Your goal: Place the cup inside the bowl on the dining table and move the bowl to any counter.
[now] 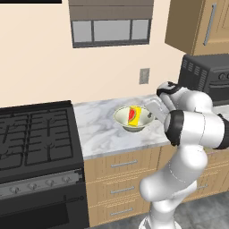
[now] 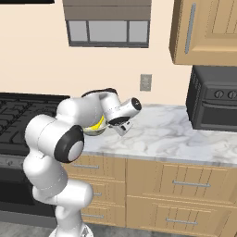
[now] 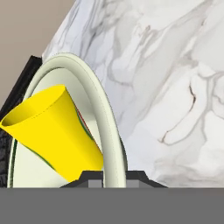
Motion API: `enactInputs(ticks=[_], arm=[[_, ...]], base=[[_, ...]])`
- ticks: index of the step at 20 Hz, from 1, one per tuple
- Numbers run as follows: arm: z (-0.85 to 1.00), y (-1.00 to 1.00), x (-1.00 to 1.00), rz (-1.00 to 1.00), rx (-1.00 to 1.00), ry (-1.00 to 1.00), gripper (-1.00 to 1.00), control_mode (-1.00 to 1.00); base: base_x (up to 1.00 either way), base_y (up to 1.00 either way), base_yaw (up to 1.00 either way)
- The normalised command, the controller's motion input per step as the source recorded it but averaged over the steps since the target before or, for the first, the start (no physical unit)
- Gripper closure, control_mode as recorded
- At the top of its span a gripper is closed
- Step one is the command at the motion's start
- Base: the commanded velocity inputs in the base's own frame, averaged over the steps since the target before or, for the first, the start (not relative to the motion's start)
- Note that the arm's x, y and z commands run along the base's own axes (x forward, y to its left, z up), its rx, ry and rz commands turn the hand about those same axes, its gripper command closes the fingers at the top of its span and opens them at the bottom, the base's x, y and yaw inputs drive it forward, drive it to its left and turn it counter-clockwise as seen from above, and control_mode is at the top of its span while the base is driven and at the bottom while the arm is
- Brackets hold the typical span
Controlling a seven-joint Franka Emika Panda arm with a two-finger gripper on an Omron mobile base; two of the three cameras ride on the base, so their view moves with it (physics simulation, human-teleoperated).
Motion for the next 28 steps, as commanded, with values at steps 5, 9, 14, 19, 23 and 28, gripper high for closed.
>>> enactInputs(ticks=[5,9,14,19,23,28], arm=[[0.00,0.18,0.43,0.00,0.00,0.00,1.00,-1.00],[0.00,0.12,0.38,-0.01,0.00,0.00,1.00,-1.00],[-0.08,0.14,0.22,-0.04,0.00,0.04,1.00,-1.00],[-0.10,0.10,0.07,-0.04,0.00,0.09,1.00,-1.00],[-0.09,0.04,0.09,-0.02,0.00,0.03,1.00,-1.00],[-0.12,0.04,0.15,-0.01,0.00,0.00,1.00,-1.00]], base=[[0.00,0.00,0.00],[0.00,0.00,0.00],[0.00,0.00,0.00],[0.00,0.00,0.00],[0.00,0.00,0.00],[0.00,0.00,0.00]])
